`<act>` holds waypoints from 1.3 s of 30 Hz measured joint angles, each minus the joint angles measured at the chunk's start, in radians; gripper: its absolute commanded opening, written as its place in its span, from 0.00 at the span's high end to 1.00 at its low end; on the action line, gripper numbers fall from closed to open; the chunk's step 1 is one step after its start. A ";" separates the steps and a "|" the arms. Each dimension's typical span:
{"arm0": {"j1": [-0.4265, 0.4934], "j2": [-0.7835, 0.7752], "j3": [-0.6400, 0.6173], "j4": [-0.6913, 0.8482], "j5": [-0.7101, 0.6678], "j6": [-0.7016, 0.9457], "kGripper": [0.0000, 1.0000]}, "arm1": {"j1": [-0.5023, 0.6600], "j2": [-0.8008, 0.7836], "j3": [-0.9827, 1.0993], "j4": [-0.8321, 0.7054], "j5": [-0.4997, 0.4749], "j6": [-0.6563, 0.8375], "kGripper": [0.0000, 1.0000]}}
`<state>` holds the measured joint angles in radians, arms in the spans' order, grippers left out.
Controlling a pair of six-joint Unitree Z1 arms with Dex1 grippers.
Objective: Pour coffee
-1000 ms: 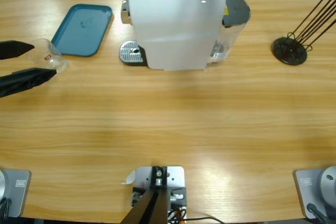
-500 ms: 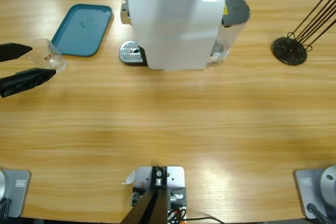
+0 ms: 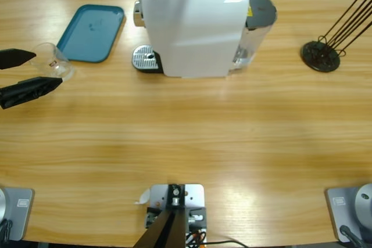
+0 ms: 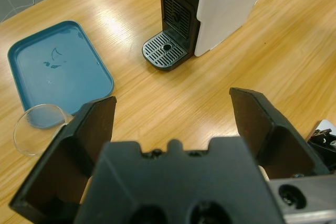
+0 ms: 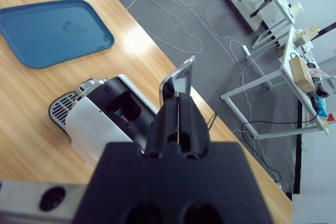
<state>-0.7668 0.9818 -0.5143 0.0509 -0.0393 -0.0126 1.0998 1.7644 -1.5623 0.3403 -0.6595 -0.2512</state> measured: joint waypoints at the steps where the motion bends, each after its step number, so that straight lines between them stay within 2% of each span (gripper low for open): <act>1: 0.000 0.000 0.000 0.000 0.000 0.000 0.07 | 0.000 0.000 0.000 0.000 0.000 0.000 1.00; 15: 0.000 0.002 0.009 -0.001 0.000 0.000 0.07 | -0.034 0.078 -0.020 -0.063 -0.024 -0.092 1.00; 24: 0.000 0.018 0.009 -0.018 0.000 0.000 0.07 | -0.054 0.100 -0.023 -0.071 -0.041 -0.101 1.00; 39: -0.001 0.025 0.013 -0.019 0.000 -0.001 0.07 | 0.022 0.193 -0.031 -0.083 -0.046 0.005 1.00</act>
<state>-0.7680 1.0064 -0.5018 0.0320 -0.0393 -0.0138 1.1217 1.9569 -1.5938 0.2570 -0.7051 -0.2464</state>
